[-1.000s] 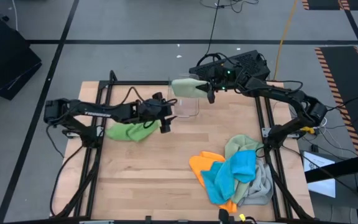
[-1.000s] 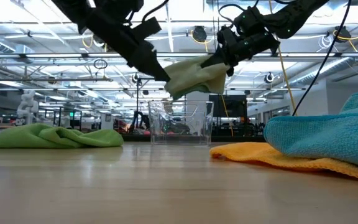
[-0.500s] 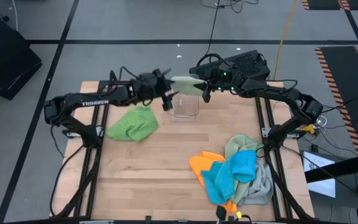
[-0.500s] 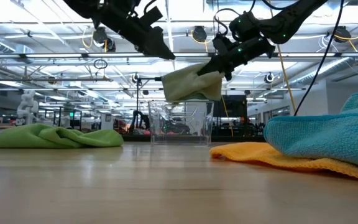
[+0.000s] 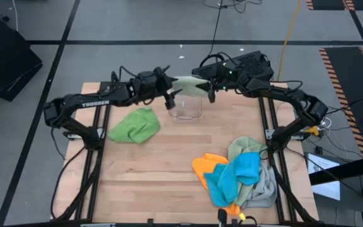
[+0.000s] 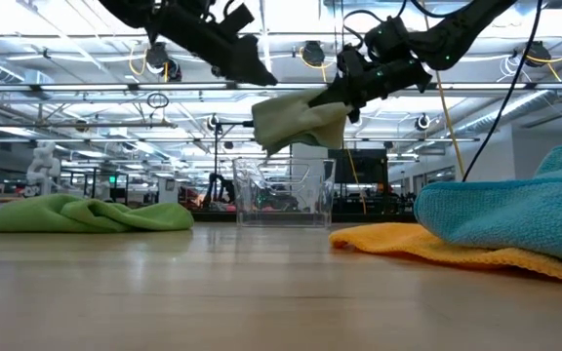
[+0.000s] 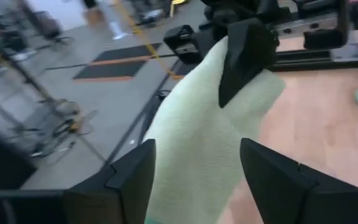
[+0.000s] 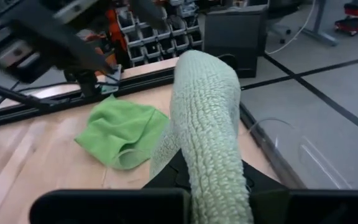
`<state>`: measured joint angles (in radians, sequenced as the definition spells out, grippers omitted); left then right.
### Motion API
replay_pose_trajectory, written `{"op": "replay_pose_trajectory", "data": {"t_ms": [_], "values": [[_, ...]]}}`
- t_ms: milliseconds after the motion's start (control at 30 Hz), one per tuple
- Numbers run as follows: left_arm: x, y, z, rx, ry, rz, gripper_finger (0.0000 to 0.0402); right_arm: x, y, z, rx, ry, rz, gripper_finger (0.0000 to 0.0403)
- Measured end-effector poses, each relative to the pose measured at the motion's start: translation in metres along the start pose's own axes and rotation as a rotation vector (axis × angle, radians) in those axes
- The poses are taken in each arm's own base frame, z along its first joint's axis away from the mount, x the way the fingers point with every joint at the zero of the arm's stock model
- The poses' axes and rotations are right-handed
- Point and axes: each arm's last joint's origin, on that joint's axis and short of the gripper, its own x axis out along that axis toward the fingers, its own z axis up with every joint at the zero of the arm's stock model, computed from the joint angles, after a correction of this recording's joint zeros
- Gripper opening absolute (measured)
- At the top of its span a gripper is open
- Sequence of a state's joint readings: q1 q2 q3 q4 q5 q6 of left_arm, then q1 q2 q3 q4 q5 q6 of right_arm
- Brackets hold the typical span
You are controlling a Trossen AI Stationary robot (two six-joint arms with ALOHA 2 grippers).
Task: Fold microfiber towels
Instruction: Put the folded light green towel into the transparent bin
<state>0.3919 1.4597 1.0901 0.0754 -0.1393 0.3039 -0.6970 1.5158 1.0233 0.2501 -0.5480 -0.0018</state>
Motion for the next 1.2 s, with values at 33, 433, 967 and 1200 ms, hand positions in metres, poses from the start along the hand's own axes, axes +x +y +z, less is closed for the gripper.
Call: {"op": "replay_pose_trajectory", "data": {"t_ms": [33, 433, 967, 1200], "values": [[-0.001, -0.003, 0.002, -0.003, -0.003, 0.029, 0.0224, 0.0, -0.001, 0.0, 0.007, -0.001, -0.002, 0.0013], [-0.012, -0.047, 0.018, -0.232, -0.058, -0.039, 0.0184, 0.004, 0.009, 0.006, 0.051, -0.052, 0.033, 0.0013], [-0.021, -0.071, 0.018, -0.346, 0.009, 0.121, 0.034, 0.019, 0.046, 0.016, -0.085, -0.14, 0.151, 0.0013], [-0.021, -0.07, 0.021, -0.38, -0.024, 0.108, 0.038, 0.024, 0.062, 0.021, -0.189, -0.205, 0.196, 0.0013]]}}
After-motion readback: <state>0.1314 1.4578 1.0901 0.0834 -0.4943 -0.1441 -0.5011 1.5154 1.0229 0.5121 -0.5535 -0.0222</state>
